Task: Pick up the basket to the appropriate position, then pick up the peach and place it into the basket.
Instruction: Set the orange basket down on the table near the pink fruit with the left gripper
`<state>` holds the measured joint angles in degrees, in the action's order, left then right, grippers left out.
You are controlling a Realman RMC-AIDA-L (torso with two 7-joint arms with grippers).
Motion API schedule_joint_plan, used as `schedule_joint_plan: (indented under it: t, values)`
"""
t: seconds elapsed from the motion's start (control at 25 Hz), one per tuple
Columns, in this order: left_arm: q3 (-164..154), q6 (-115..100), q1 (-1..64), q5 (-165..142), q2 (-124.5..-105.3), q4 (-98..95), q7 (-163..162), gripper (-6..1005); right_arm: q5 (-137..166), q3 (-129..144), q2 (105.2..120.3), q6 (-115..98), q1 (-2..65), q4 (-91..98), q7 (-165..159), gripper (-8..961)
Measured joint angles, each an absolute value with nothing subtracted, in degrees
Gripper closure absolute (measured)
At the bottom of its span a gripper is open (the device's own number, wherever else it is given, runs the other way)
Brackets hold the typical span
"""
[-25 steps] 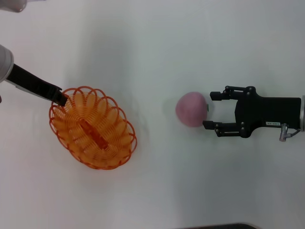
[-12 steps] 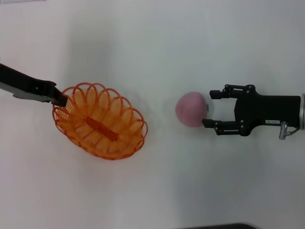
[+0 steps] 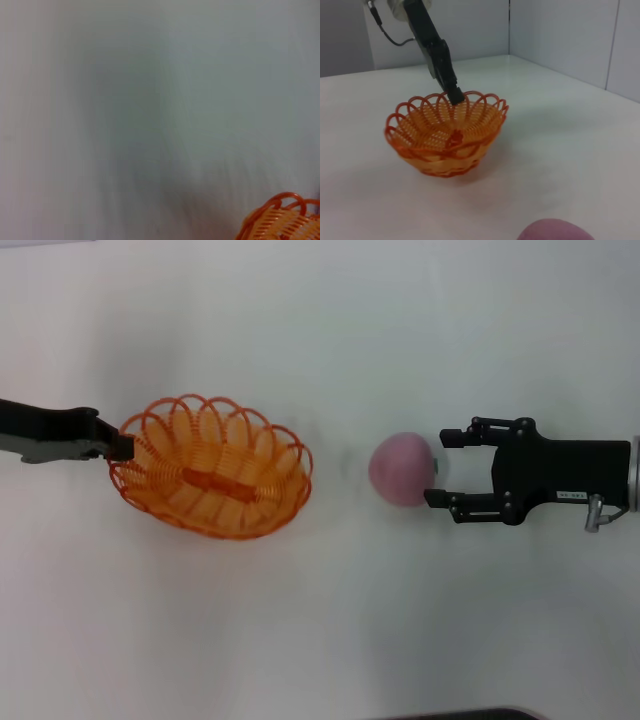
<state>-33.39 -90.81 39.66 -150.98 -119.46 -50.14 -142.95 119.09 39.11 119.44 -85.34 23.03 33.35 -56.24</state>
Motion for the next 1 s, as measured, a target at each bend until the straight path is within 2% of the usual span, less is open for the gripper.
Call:
schedule_joint_plan:
  t: [0.12,0.52,1.0]
  values:
    - [-33.3,-89.5,37.4,-148.7,-120.08,-51.0,-143.1,943,119.1,39.1,119.44,-85.3,23.0,33.3,-56.3,143]
    - [-33.2,-87.3,31.6,-145.3,-123.96,-57.1,-143.7,944,119.1,38.8,119.44,-85.3,23.0,33.3,-56.3,142]
    - [-38.4,-79.9,23.9,-136.3,-124.54,-57.3,-143.8,943,119.0,38.7,119.44,-85.2,23.1,33.3,-56.3,142]
